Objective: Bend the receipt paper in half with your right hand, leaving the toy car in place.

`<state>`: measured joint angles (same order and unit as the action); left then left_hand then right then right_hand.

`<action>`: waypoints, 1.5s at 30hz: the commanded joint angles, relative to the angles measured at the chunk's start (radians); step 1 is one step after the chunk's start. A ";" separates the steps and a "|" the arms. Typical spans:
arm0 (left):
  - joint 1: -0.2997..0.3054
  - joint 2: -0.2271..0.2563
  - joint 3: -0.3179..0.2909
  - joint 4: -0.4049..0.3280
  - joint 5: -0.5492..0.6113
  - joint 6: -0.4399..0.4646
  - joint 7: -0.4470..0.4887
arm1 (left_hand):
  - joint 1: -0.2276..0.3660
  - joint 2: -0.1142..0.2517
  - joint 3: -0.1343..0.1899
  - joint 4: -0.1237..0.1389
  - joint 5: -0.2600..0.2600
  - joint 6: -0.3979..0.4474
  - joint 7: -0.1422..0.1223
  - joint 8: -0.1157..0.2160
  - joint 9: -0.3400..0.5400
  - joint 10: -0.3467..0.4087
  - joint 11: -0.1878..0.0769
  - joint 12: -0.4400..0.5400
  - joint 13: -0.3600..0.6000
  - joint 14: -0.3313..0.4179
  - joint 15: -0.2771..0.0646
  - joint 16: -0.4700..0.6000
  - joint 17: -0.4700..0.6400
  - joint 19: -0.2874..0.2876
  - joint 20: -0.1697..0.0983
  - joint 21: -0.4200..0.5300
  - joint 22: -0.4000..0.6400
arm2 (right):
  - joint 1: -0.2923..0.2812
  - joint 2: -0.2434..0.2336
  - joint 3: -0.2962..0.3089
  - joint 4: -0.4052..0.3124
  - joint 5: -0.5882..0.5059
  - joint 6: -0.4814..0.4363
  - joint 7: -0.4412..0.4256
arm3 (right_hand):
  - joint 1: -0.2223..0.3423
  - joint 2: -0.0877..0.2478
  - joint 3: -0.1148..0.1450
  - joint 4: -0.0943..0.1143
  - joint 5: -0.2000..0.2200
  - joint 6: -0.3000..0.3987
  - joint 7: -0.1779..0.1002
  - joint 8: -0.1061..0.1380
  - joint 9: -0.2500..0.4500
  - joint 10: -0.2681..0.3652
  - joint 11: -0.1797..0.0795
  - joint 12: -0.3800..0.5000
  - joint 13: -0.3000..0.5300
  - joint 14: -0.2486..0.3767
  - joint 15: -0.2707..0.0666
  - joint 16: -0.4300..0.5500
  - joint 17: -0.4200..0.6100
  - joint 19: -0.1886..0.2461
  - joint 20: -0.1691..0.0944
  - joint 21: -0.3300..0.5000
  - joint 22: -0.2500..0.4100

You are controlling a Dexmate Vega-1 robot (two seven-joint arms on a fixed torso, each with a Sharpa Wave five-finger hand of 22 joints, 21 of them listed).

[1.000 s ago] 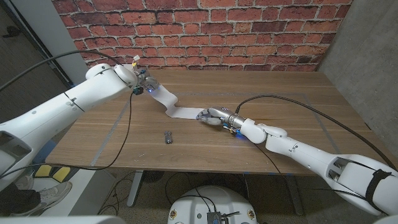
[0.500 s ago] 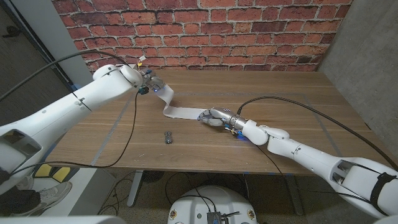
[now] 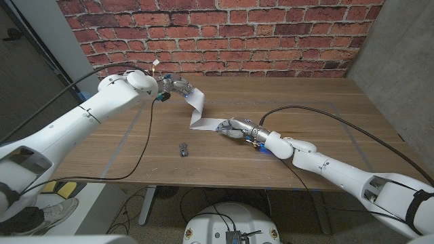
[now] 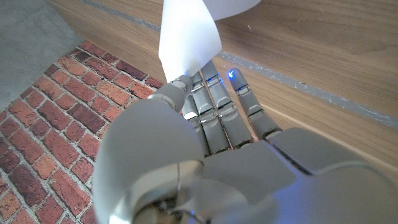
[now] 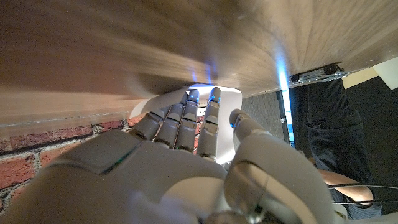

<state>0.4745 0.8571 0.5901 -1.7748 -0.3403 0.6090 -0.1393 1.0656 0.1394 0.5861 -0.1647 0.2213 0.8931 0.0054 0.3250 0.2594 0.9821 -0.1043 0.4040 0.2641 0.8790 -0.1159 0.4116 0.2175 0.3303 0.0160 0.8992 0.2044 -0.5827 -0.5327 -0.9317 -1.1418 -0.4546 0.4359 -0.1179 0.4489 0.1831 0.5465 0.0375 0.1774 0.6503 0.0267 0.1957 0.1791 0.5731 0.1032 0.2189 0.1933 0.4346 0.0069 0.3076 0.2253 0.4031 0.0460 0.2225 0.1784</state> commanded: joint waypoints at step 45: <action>-0.167 -0.070 0.182 0.178 0.068 -0.056 -0.368 | -0.195 -0.038 -0.070 0.054 -0.028 -0.480 -0.039 -0.141 -0.062 -0.304 0.094 -0.192 -0.044 -0.247 0.064 -0.184 -0.028 -0.159 0.101 0.021 -0.014 | -0.093 -0.080 0.136 -0.192 0.056 0.052 -0.045 | -0.001 -0.014 -0.016 -0.034 0.001 -0.015 -0.007 -0.007 0.006 -0.015 0.001 -0.016 0.003 0.024 0.002 -0.004 0.000 0.044 0.039 0.003 0.004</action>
<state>0.2744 0.7771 0.8117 -1.5943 -0.2498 0.6280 -0.4966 0.8828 0.1012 0.5194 -0.1125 0.1958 0.3987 -0.0452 0.1743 0.1958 0.6748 -0.0111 0.2068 0.2165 0.6279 -0.0516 0.2284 0.1905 0.1706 0.1213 0.9214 0.1904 -0.6380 -0.5805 -0.8481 -1.2437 -0.4086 0.4770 -0.1286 0.4397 0.1738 0.5281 0.0104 0.1774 0.6284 0.0160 0.1881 0.1791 0.5533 0.0947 0.2035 0.1952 0.4485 0.0099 0.2990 0.2232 0.4404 0.0827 0.2253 0.1818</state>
